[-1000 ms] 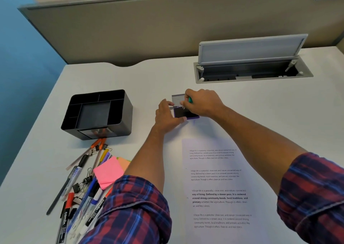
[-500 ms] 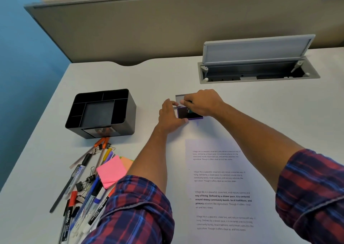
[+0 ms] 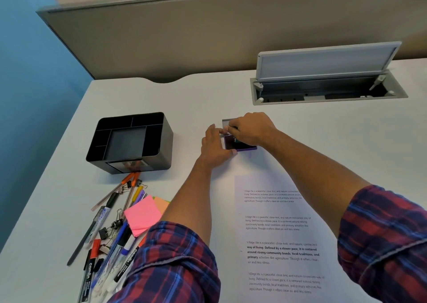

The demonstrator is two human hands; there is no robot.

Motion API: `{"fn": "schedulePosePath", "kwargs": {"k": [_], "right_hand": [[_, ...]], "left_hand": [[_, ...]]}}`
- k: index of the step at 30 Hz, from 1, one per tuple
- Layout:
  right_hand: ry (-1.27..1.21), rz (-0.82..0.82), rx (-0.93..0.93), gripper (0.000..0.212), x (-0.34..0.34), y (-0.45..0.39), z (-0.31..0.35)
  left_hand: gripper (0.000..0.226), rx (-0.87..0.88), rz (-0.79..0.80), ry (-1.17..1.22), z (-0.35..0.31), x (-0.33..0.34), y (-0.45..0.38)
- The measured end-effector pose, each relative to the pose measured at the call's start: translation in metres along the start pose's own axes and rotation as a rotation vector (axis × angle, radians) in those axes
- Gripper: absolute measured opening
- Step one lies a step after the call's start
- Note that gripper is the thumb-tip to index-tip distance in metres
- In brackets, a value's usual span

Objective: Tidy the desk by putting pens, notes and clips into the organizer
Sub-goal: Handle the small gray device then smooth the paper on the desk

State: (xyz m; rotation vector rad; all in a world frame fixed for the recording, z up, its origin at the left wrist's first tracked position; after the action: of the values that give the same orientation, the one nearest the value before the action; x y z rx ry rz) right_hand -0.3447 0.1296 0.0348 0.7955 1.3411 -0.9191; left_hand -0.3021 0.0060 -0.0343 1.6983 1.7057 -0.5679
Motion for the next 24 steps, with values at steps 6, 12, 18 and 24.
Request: {"fn": "schedulePosePath", "kwargs": {"k": [6, 12, 18, 24], "right_hand": [[-0.004, -0.063, -0.054, 0.042, 0.007, 0.007, 0.006], [-0.052, -0.061, -0.059, 0.041, 0.008, 0.007, 0.002], [-0.071, -0.045, -0.085, 0.041, 0.007, 0.005, 0.0], [-0.101, -0.099, -0.069, 0.04, 0.014, 0.004, -0.004]], "left_hand": [[0.074, 0.01, -0.038, -0.007, 0.002, 0.001, -0.004], [0.075, 0.004, -0.033, -0.006, 0.001, 0.0, -0.002], [0.09, -0.011, -0.002, -0.008, -0.002, -0.001, 0.001], [0.08, -0.009, -0.014, -0.003, -0.001, -0.001, 0.0]]}}
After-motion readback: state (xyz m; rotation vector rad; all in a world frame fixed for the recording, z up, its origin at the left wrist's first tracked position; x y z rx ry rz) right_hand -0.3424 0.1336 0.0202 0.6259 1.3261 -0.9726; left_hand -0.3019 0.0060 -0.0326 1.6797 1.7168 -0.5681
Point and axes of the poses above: each hand's wrist, its own y-axis away from the middle knuckle, its own x-axis out of the palm, z = x × y, the point moved 6 cm from there along -y, towards the middle knuckle, and after that the axes turned 8 degrees about -z, right-handed, at the moved point
